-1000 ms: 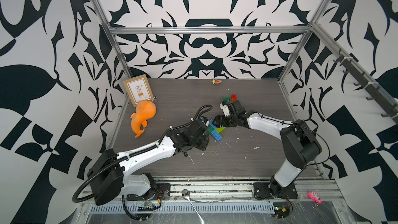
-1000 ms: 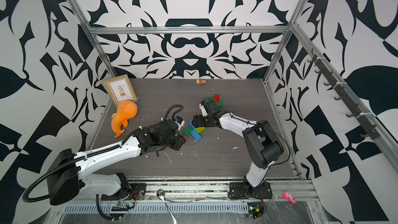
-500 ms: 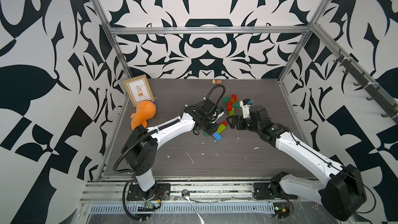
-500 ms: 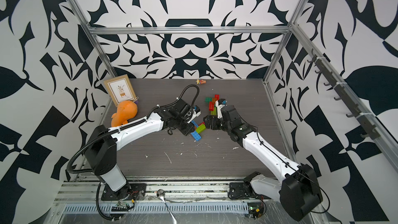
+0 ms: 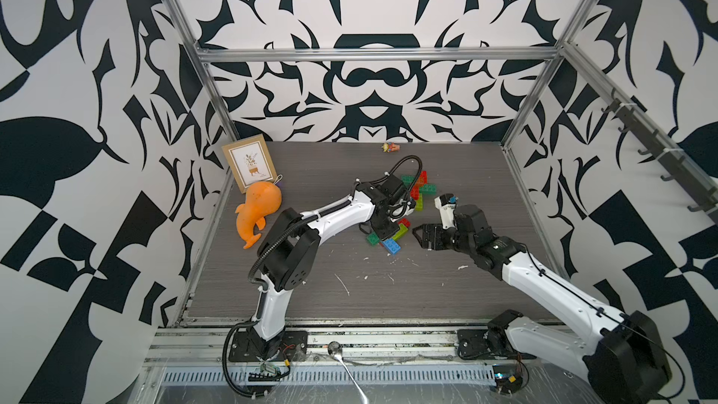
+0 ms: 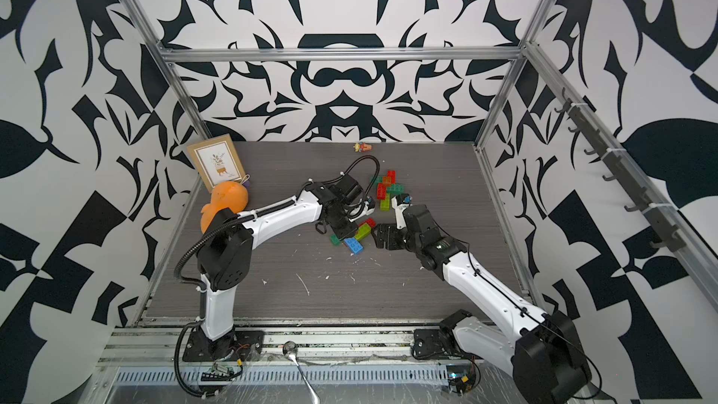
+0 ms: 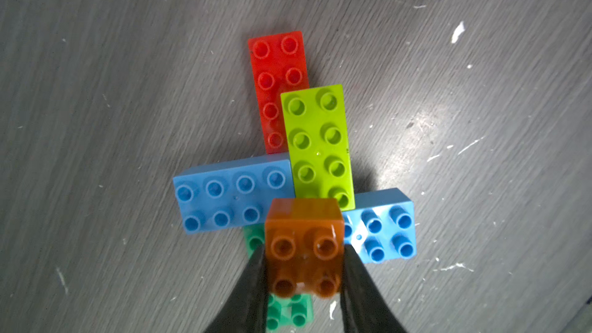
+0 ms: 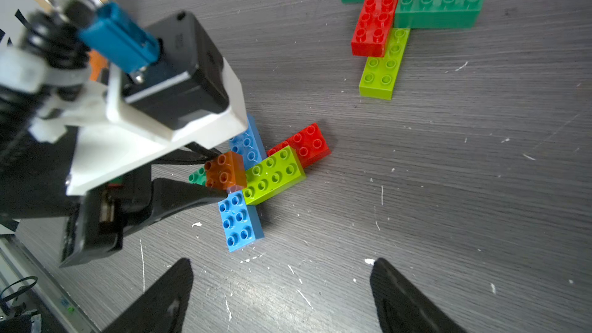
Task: Assemble a small pinwheel with lego
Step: Assemble the lego brick with the lego brick.
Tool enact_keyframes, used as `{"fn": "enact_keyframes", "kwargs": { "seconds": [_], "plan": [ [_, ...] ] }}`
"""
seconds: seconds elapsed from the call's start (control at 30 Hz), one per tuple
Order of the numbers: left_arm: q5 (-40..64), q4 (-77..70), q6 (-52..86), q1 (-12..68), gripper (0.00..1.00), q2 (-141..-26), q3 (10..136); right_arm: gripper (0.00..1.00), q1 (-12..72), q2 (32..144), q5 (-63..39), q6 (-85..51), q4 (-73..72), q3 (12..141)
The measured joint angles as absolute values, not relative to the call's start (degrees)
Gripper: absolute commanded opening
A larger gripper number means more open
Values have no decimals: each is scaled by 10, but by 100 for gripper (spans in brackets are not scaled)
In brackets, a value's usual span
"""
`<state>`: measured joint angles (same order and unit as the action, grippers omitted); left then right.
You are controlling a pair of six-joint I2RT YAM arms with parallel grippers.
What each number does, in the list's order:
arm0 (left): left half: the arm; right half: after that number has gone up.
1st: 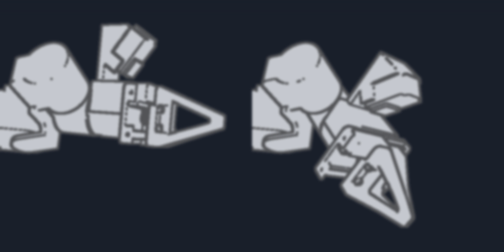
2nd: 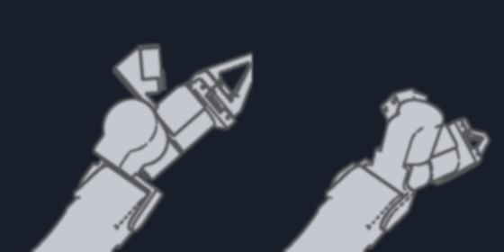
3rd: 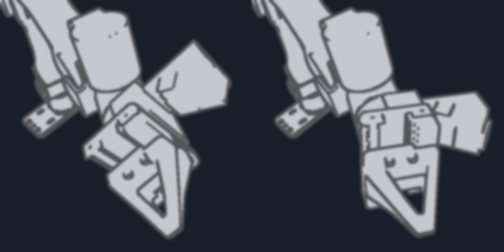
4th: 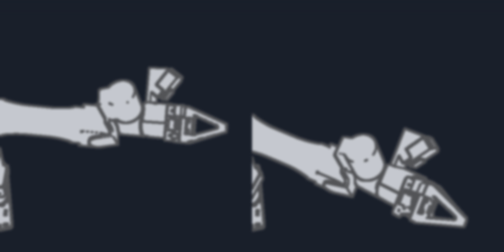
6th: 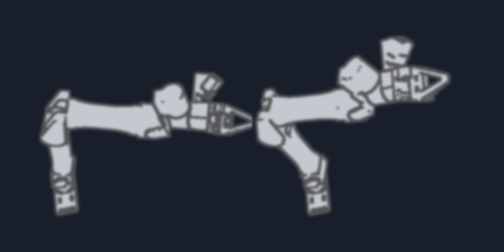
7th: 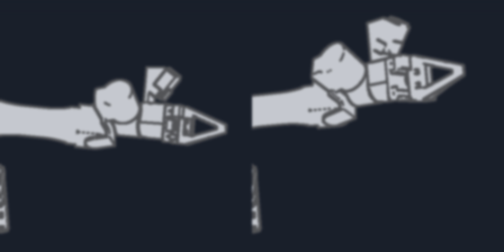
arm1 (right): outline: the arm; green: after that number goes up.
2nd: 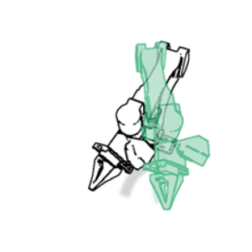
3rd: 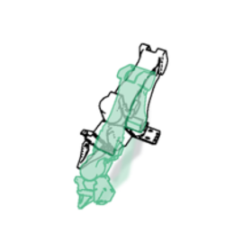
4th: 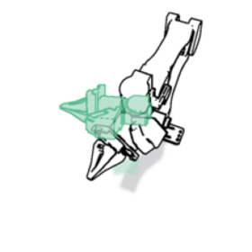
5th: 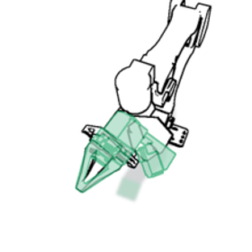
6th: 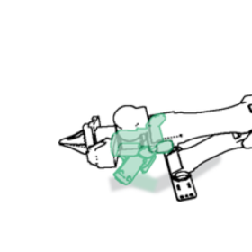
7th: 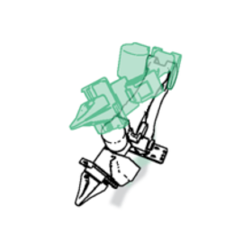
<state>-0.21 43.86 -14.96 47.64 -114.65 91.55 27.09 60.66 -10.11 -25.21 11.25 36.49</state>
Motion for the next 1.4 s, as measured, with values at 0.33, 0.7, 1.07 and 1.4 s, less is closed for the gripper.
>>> {"fn": "enact_keyframes", "kwargs": {
  "seconds": [0.33,0.7,1.07,1.4],
  "plan": [
    [-13,467,-160,475,23,-1159,934,90,271,601,-103,-252,110,360],
    [-13,473,-154,475,23,-1170,947,89,271,601,-103,-251,109,360],
    [-13,485,-130,475,22,-1186,967,89,271,601,-105,-251,109,360],
    [-10,498,-119,475,22,-1195,980,89,271,601,-105,-251,109,360]
  ]
}}
